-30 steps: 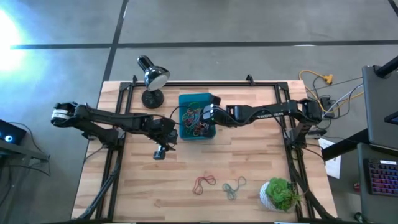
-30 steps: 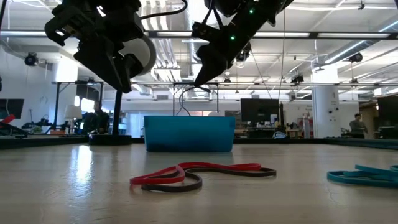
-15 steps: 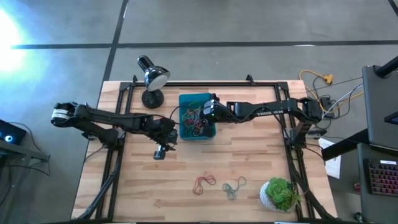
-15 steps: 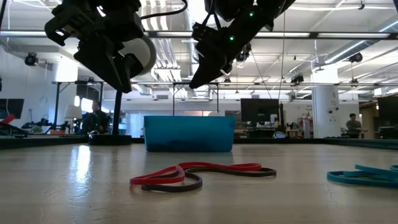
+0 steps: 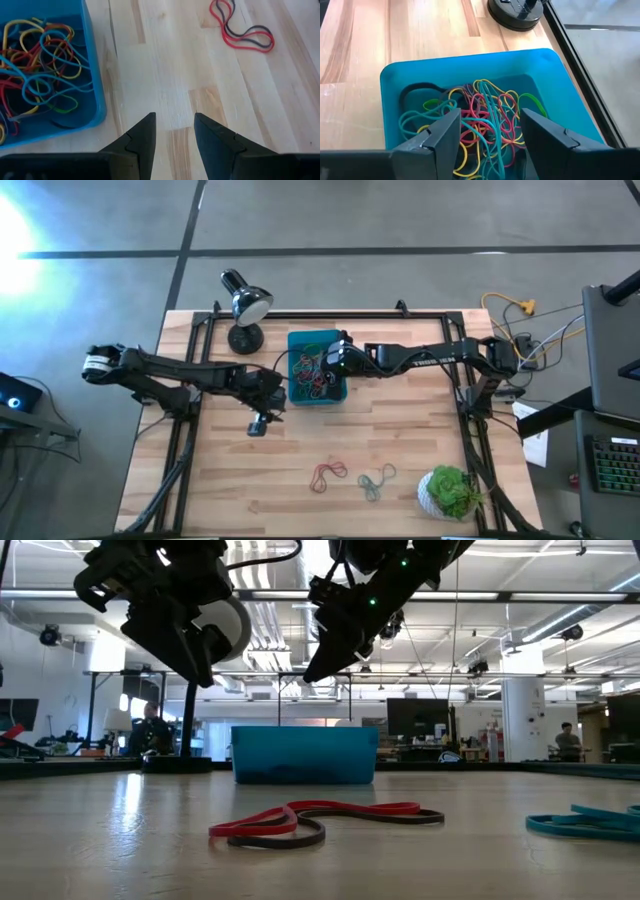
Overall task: Pick and place rubber bands into bin
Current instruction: Put the red rubber band into the blue bin
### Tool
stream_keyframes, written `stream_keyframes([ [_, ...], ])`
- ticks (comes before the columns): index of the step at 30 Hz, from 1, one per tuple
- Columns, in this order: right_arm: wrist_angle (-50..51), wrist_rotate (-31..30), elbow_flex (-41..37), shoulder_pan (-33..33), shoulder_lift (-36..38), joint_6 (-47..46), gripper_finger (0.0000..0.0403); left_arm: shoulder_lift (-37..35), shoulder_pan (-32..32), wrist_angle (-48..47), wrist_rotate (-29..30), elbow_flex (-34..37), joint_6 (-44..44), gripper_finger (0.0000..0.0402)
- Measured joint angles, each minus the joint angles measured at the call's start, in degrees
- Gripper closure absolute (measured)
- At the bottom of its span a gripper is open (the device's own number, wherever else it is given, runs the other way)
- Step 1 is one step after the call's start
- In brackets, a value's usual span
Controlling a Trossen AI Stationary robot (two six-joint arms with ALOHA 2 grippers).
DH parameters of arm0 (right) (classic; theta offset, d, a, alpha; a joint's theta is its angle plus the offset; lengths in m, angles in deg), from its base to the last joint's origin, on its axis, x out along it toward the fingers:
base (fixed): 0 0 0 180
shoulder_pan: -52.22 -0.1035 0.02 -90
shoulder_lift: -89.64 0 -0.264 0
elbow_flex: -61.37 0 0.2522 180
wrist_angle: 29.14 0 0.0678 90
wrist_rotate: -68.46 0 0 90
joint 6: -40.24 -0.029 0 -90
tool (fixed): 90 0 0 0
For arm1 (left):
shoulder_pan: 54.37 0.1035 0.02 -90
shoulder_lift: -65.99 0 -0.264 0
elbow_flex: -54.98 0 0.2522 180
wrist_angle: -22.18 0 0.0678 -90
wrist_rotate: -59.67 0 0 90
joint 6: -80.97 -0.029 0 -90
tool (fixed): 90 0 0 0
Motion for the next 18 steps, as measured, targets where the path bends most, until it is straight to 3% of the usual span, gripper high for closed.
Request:
stream_keyframes([
  [18, -0.5, 0.0, 1.7, 0.1, -0.1, -3.5, 0.0222, 0.0, 0.0, 9.3, 1.2, 0.2, 3.1, 0.0283],
])
